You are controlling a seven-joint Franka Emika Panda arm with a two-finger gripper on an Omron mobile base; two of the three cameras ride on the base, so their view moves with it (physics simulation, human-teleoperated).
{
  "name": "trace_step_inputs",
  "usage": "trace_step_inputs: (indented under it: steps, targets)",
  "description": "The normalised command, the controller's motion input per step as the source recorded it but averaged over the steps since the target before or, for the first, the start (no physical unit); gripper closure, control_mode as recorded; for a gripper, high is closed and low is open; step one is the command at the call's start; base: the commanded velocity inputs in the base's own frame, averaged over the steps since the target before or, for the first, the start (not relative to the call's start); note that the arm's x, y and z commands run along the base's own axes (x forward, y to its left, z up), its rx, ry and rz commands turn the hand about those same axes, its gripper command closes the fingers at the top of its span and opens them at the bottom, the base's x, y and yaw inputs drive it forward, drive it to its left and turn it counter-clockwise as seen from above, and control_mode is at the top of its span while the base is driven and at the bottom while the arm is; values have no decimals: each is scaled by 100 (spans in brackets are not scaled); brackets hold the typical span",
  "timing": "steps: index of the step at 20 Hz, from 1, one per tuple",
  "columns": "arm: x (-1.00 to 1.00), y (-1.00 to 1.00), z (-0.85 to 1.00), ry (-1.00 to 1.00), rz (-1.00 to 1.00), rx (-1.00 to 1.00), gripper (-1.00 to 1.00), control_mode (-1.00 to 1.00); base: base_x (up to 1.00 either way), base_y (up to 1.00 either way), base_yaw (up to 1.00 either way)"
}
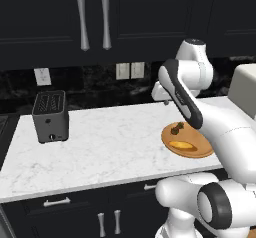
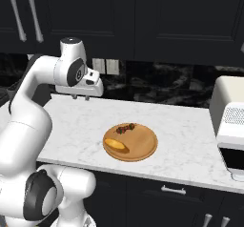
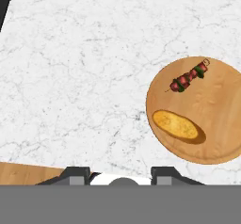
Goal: Pick up the kebab skewer and baguette bread, and place them inside the toaster oven. Close the toaster oven door and start by setting the timer.
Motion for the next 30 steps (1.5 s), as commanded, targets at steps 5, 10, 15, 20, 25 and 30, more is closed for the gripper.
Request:
trace_step_inputs:
  steps: [5, 10, 15, 20, 25, 30]
  targets:
    - [0, 0, 0, 0, 0, 0, -100, 100, 0, 0, 0]
    - [0, 0, 0, 0, 0, 0, -100, 100, -15, -31, 0]
    - [0, 0, 0, 0, 0, 0, -100, 100, -5, -73, 0]
    - [0, 0, 0, 0, 0, 0, -100, 100, 0, -69, -1]
    - [0, 0, 0, 0, 0, 0, -100, 100, 0, -71, 0]
    - [0, 0, 0, 0, 0, 0, -100, 100, 15, -55, 0]
